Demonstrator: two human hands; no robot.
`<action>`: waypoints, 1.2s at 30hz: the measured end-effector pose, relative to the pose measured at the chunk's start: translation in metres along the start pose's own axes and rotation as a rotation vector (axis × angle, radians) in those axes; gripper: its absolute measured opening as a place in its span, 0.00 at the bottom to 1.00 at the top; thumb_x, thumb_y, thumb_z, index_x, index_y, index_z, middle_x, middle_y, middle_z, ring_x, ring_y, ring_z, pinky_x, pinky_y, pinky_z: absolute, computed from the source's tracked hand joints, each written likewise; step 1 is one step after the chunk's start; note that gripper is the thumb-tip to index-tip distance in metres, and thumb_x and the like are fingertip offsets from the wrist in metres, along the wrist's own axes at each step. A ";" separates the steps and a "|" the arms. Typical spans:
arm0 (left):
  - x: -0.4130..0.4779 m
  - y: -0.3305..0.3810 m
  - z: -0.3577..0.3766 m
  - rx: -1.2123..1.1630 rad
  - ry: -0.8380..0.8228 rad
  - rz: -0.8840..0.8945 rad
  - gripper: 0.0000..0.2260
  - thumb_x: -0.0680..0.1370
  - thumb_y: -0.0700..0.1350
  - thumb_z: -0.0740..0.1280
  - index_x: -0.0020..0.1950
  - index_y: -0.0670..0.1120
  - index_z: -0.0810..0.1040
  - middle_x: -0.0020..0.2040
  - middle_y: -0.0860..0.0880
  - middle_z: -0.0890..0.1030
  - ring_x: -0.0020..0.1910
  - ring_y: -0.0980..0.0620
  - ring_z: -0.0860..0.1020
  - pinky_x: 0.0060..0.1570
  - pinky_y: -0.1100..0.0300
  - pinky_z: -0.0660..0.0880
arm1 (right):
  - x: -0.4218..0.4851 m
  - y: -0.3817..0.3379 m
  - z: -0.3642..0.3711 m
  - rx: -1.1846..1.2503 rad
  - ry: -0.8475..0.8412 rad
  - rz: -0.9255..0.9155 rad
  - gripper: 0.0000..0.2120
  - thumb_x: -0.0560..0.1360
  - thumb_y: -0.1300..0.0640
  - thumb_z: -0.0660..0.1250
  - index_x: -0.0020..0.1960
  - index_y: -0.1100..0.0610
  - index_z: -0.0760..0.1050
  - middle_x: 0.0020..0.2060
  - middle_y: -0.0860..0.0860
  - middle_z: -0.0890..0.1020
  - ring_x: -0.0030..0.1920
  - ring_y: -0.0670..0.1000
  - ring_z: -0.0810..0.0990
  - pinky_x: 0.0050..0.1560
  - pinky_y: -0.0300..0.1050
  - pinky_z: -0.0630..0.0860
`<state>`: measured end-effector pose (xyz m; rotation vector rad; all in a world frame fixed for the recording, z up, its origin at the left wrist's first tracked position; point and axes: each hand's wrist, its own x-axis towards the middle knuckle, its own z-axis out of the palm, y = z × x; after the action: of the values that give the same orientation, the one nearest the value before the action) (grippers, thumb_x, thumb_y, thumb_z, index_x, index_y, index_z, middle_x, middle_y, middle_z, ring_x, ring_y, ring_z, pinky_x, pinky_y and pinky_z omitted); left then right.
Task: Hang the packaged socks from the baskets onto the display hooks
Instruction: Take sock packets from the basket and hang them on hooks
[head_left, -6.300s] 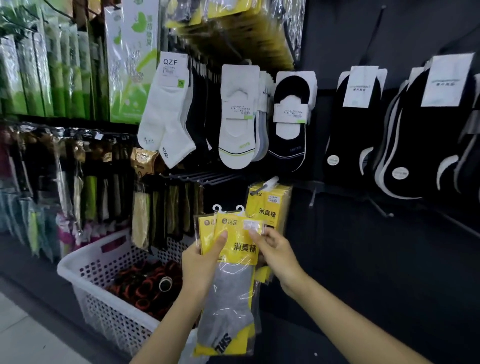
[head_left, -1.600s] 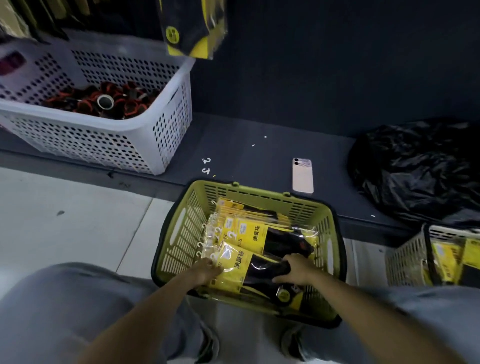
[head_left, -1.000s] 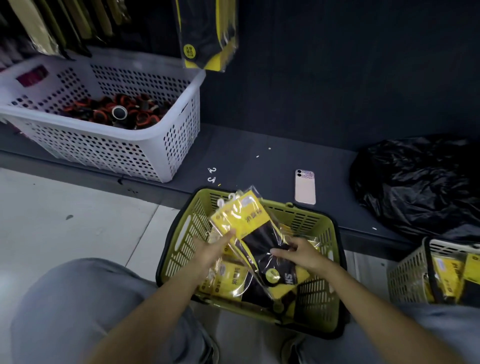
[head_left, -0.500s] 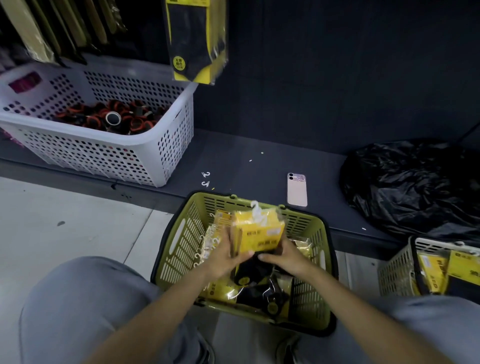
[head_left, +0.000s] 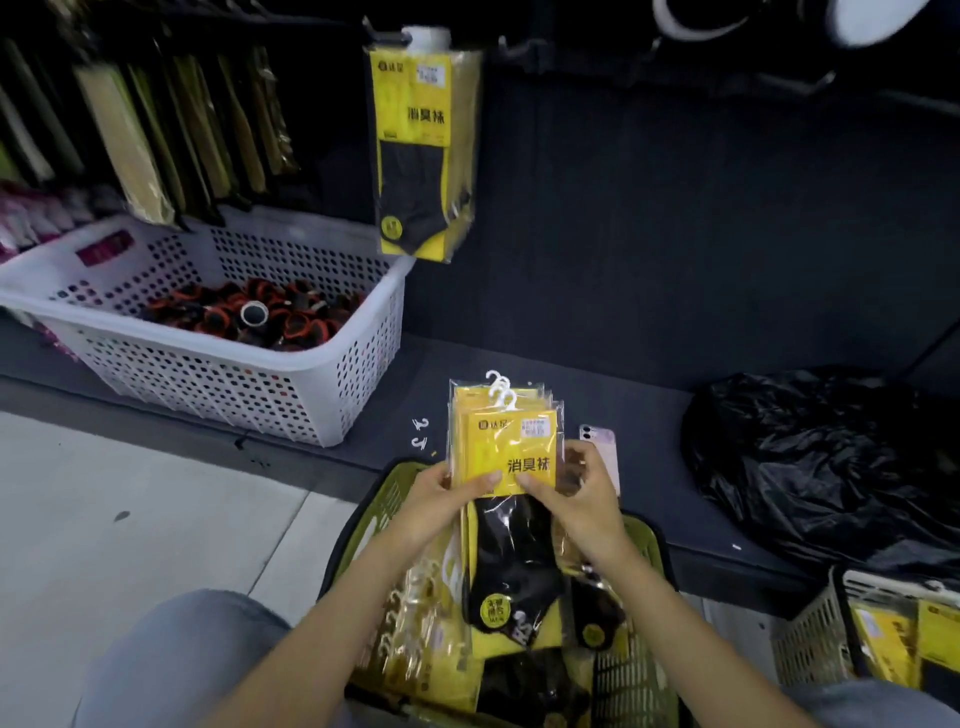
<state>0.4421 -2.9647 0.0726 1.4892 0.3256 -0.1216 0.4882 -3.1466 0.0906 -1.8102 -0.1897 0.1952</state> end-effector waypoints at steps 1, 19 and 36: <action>0.002 0.017 -0.003 -0.023 0.020 0.019 0.34 0.56 0.64 0.78 0.58 0.51 0.79 0.54 0.50 0.84 0.53 0.51 0.82 0.57 0.52 0.76 | 0.005 -0.017 0.003 0.016 0.056 -0.046 0.24 0.66 0.52 0.78 0.56 0.53 0.71 0.47 0.40 0.81 0.48 0.39 0.79 0.48 0.33 0.76; 0.012 0.189 -0.133 -0.080 0.476 0.499 0.14 0.71 0.60 0.67 0.48 0.52 0.80 0.44 0.62 0.83 0.45 0.67 0.79 0.48 0.67 0.70 | 0.115 -0.192 0.060 0.298 0.004 -0.191 0.07 0.77 0.58 0.67 0.54 0.53 0.78 0.46 0.49 0.86 0.52 0.50 0.83 0.60 0.50 0.75; 0.012 0.234 -0.199 -0.023 0.674 0.631 0.09 0.72 0.62 0.65 0.48 0.60 0.76 0.45 0.64 0.79 0.45 0.70 0.75 0.43 0.70 0.65 | 0.220 -0.265 0.122 0.243 0.187 -0.261 0.09 0.78 0.60 0.65 0.57 0.59 0.78 0.50 0.52 0.83 0.54 0.54 0.81 0.57 0.48 0.77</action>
<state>0.4908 -2.7461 0.2836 1.5121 0.3725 0.8984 0.6670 -2.9162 0.3107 -1.5350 -0.2557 -0.1306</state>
